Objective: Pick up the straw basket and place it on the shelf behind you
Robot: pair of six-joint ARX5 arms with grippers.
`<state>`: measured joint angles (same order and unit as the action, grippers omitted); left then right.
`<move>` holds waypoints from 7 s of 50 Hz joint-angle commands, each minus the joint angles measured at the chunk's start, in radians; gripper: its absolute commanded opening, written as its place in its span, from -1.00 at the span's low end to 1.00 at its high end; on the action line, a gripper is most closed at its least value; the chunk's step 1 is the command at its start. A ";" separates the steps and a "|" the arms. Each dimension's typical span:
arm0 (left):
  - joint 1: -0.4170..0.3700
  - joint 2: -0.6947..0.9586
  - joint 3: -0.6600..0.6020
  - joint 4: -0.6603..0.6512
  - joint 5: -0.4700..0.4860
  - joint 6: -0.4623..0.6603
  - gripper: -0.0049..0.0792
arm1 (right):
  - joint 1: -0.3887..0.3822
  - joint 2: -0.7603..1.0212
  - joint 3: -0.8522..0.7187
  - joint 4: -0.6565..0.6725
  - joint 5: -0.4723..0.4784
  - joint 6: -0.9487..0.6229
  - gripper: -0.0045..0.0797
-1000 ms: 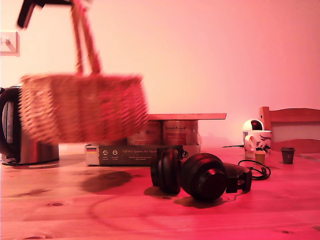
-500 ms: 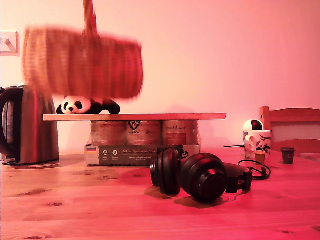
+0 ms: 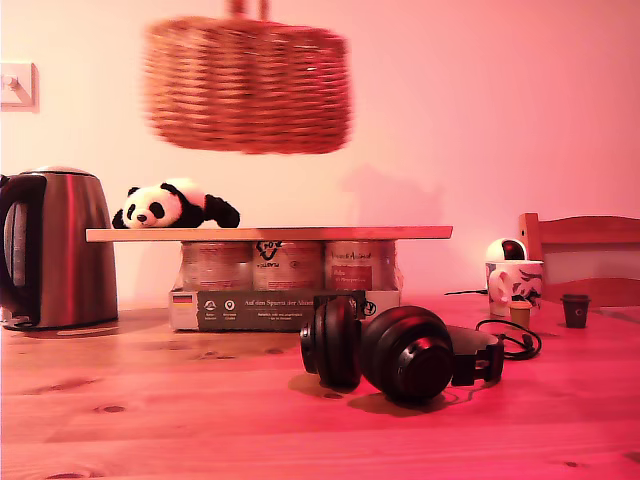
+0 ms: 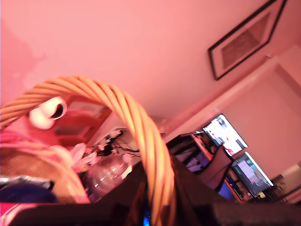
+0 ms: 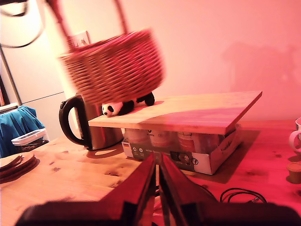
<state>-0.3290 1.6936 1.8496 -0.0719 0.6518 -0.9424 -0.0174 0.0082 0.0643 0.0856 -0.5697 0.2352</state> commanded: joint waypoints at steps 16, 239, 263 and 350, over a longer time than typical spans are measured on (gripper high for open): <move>-0.027 0.156 0.283 0.148 -0.045 -0.005 -0.94 | 0.004 -0.006 0.016 0.010 -0.004 0.000 -0.92; 0.023 0.419 0.883 -0.779 -0.234 0.872 -0.36 | 0.004 -0.006 0.016 0.047 -0.005 0.000 -0.92; 0.009 0.419 1.031 -1.165 -0.319 1.015 -0.94 | 0.004 -0.006 0.016 0.054 -0.001 0.000 -0.92; -0.027 0.366 0.949 -1.291 -0.637 1.047 -0.93 | 0.004 -0.006 0.016 0.094 -0.007 -0.007 -0.92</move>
<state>-0.3538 2.0727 2.8178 -1.3659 0.0193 0.1017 -0.0174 0.0082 0.0643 0.1684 -0.5701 0.2317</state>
